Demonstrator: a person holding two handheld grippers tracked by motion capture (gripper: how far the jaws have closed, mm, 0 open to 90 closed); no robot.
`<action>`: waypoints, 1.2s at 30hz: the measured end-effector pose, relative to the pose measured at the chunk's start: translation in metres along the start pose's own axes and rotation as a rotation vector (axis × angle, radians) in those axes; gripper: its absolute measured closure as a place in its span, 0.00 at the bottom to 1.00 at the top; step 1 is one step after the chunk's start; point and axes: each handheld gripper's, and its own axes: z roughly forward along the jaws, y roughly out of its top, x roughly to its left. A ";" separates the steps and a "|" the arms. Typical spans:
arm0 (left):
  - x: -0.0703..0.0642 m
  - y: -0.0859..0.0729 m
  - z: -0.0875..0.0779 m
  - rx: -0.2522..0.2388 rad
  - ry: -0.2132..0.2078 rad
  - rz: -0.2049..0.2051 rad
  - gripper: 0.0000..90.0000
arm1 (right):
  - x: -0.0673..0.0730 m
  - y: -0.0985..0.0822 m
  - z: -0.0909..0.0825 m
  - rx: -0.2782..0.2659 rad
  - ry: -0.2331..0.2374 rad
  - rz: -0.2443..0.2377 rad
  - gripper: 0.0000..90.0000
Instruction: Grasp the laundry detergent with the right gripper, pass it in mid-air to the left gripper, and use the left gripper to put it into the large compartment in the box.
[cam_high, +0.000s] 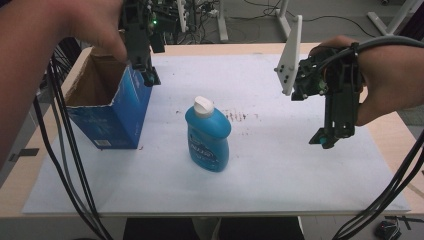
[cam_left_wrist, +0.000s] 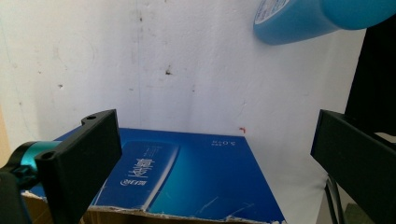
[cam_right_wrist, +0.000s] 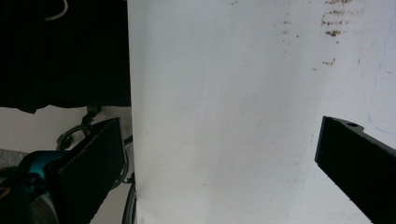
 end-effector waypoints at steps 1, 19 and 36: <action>0.000 0.000 0.000 0.000 0.001 0.002 0.02 | 0.000 -0.001 0.000 0.000 0.001 0.003 0.01; 0.004 0.003 0.005 -0.002 0.002 0.034 0.02 | 0.013 -0.009 0.017 -0.169 -0.035 0.120 0.01; 0.001 -0.001 0.004 0.001 0.003 0.043 0.02 | 0.021 -0.002 0.067 -0.453 -0.102 0.253 0.01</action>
